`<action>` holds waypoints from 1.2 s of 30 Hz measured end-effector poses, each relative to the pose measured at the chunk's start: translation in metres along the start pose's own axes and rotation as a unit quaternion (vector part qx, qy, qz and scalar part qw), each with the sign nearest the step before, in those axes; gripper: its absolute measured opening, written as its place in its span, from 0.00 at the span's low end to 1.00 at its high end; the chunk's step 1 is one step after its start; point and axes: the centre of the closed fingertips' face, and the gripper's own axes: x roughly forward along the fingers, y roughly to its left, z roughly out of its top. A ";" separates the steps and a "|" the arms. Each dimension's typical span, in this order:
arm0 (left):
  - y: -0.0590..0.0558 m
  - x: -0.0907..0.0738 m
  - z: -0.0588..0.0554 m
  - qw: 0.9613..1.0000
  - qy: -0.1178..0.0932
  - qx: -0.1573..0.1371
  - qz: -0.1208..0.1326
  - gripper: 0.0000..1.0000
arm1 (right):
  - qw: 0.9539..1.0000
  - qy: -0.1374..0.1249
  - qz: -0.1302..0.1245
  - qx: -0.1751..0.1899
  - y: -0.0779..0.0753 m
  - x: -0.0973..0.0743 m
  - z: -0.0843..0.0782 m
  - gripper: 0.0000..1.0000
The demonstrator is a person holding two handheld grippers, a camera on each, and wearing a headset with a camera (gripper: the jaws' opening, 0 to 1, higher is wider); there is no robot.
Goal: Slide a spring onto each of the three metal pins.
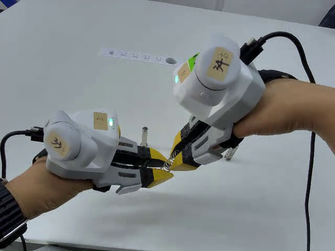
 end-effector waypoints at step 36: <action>0.019 -0.037 -0.017 0.997 0.005 -0.046 0.059 0.35 | 0.998 0.040 -0.050 0.029 -0.046 -0.036 -0.034 0.12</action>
